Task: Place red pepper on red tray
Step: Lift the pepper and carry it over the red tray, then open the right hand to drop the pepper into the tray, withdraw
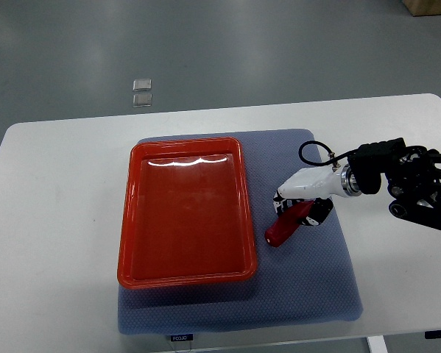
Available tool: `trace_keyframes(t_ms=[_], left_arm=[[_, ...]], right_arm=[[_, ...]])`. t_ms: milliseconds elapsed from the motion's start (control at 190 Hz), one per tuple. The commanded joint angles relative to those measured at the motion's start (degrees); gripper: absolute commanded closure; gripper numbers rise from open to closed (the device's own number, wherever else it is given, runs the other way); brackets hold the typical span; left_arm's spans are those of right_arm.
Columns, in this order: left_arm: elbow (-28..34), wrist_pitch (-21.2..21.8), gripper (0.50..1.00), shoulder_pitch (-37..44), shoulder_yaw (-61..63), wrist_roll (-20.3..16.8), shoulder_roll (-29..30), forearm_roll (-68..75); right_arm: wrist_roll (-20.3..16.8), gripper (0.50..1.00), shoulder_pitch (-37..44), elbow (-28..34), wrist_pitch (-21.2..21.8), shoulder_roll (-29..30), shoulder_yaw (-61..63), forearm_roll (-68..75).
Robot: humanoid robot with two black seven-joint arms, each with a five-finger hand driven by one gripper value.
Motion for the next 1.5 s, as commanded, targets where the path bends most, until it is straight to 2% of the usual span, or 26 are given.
trace_keyframes(t_ms=[0, 243, 375, 644, 1029, 1219, 1408, 1493], left_arm=[[0.00, 0.08, 0.500, 0.00, 0.00, 0.00, 0.00, 0.00], [0.00, 0.08, 0.500, 0.00, 0.00, 0.00, 0.00, 0.00], [0.00, 0.08, 0.500, 0.00, 0.00, 0.00, 0.00, 0.00], [0.00, 0.00, 0.500, 0.00, 0.00, 0.00, 0.00, 0.00], [0.00, 0.08, 0.500, 0.00, 0.00, 0.00, 0.00, 0.00], [0.00, 0.00, 0.500, 0.00, 0.00, 0.00, 0.00, 0.00], [0.00, 0.00, 0.500, 0.00, 0.00, 0.00, 0.00, 0.00], [0.00, 0.00, 0.500, 0.00, 0.00, 0.00, 0.00, 0.00]], right_arm=[[-0.01, 1.000, -0.04, -0.05, -0.52, -0.17, 0.45, 0.00], [0.08, 1.000, 1.19, -1.98, -1.13, -0.17, 4.32, 1.15], [0.08, 1.000, 4.88, -3.92, -1.13, 1.32, 4.40, 2.99], [-0.45, 1.000, 10.50, -12.26, -1.22, 14.32, 3.53, 7.03], [-0.45, 1.000, 11.47, -24.83, -2.80, 32.87, -0.43, 6.24], [-0.54, 1.000, 11.03, -28.09, -3.07, 33.23, -0.78, 6.07], [-0.54, 0.763, 10.77, -28.79, -4.30, 33.23, -0.78, 6.07], [-0.54, 0.711, 10.68, -28.79, -4.30, 33.23, -0.69, 6.15]])
